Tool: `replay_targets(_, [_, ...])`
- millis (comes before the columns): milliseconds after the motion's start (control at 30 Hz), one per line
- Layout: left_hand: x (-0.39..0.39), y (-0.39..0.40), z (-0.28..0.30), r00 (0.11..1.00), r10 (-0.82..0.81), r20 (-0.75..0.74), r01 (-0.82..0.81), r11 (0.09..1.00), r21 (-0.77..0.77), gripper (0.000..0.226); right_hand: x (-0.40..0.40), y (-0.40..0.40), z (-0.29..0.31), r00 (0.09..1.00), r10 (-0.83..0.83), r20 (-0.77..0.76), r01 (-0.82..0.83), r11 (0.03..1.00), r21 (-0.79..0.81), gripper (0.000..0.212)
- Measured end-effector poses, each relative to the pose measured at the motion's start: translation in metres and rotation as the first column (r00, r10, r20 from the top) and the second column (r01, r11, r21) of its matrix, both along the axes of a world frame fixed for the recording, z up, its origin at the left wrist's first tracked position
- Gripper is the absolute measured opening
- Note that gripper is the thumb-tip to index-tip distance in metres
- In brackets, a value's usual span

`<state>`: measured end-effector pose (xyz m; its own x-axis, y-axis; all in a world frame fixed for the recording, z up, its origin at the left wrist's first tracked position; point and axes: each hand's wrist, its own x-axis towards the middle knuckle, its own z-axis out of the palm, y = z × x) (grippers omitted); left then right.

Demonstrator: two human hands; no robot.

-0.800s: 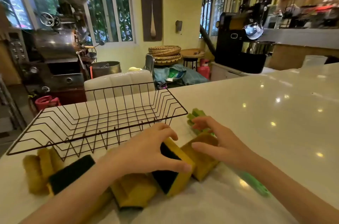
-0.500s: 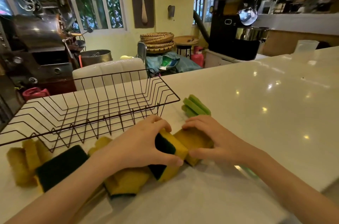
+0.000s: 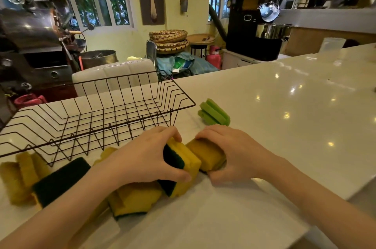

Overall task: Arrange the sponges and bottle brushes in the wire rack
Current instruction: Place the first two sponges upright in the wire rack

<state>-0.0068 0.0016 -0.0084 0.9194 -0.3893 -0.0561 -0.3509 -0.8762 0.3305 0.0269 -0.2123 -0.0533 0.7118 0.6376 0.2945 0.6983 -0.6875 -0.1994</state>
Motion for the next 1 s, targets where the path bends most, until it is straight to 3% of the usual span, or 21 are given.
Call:
replay_targets(167, [-0.004,0.001,0.000,1.000,0.008,0.021,-0.008,1.000,0.001,0.062,0.005,-0.002,0.011,0.998,-0.022,-0.062,0.040,0.954,0.297,0.055])
replay_targets(267, [-0.004,0.001,-0.001,1.000,0.013,0.006,-0.013,1.000,0.002,0.065,0.013,0.001,0.014,0.969,0.001,-0.248,0.165,0.743,0.649,0.041])
replay_targets(300, [-0.003,0.001,-0.001,1.000,0.014,0.003,-0.014,1.000,-0.001,0.066,0.016,0.002,0.014,0.950,0.000,-0.313,0.237,0.656,0.717,0.036])
replay_targets(367, [-0.002,0.001,-0.003,1.000,0.014,0.002,-0.014,1.000,-0.010,0.068,0.021,0.006,0.015,0.879,-0.027,-0.477,0.402,0.581,0.708,0.030])
replay_targets(433, [-0.002,0.000,-0.004,1.000,0.008,-0.013,-0.008,1.000,-0.016,0.071,0.023,0.008,0.013,0.779,-0.023,-0.627,0.515,0.594,0.618,0.028])
replay_targets(500, [-0.001,-0.001,-0.005,0.999,0.004,-0.036,-0.004,1.000,-0.007,0.074,0.023,0.008,0.008,0.735,-0.034,-0.677,0.544,0.626,0.559,0.026])
replay_targets(567, [-0.001,-0.001,-0.006,0.999,0.006,-0.052,-0.005,1.000,0.013,0.078,0.023,0.005,0.004,0.767,-0.087,-0.636,0.524,0.656,0.543,0.027])
replay_targets(767, [0.007,-0.004,-0.004,0.998,0.002,-0.059,-0.002,1.000,-0.003,0.079,0.020,-0.002,0.002,0.919,-0.229,-0.320,0.370,0.781,0.503,0.016])
replay_targets(1000, [0.026,-0.014,0.008,0.998,-0.038,-0.049,0.042,0.997,0.069,0.093,0.018,-0.004,-0.001,0.940,-0.225,-0.257,0.311,0.875,0.372,0.024])
